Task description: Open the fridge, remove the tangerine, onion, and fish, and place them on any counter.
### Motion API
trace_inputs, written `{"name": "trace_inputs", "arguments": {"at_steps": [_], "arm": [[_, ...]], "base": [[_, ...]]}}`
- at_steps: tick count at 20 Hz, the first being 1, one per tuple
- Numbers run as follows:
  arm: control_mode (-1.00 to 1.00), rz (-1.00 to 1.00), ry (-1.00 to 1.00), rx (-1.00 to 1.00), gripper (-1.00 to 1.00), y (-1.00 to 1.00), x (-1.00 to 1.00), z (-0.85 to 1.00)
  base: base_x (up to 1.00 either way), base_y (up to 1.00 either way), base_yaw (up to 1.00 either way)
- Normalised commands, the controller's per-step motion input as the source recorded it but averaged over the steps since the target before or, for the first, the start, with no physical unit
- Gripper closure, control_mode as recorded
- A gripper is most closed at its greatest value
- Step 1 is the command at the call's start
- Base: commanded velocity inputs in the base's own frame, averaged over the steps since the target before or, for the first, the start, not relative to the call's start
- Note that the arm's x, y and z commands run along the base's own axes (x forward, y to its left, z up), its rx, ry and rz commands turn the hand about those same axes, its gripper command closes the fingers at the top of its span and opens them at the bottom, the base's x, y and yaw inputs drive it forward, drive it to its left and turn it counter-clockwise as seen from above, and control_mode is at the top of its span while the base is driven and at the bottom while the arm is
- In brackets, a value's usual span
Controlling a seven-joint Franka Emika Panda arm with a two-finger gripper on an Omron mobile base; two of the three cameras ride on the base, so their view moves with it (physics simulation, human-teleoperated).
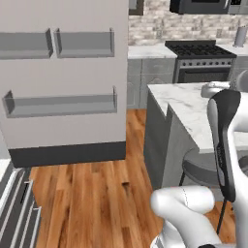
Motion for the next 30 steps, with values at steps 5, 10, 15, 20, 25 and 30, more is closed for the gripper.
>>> {"name": "trace_inputs", "arguments": {"at_steps": [5, 10, 15, 20, 25, 30], "arm": [[-1.00, -0.05, 0.01, 0.00, 1.00, -0.10, 0.10, -0.01], [-1.00, -0.15, 0.14, 0.06, 1.00, -0.81, 0.93, -0.28], [-1.00, -0.12, 0.31, 0.14, 1.00, -0.90, 1.00, -0.93], [-1.00, -0.02, 0.16, 0.09, 1.00, -0.28, 1.00, -1.00], [-1.00, 0.00, 0.05, 0.05, 1.00, 0.00, 1.00, -1.00], [-1.00, 0.00, 0.00, 0.00, 1.00, 0.00, 1.00, -0.79]], "base": [[0.19, -0.21, -0.34], [0.00, 0.00, 0.00], [0.00, 0.00, 0.00], [0.00, 0.00, 0.00], [0.00, 0.00, 0.00], [0.00, 0.00, 0.00]]}}
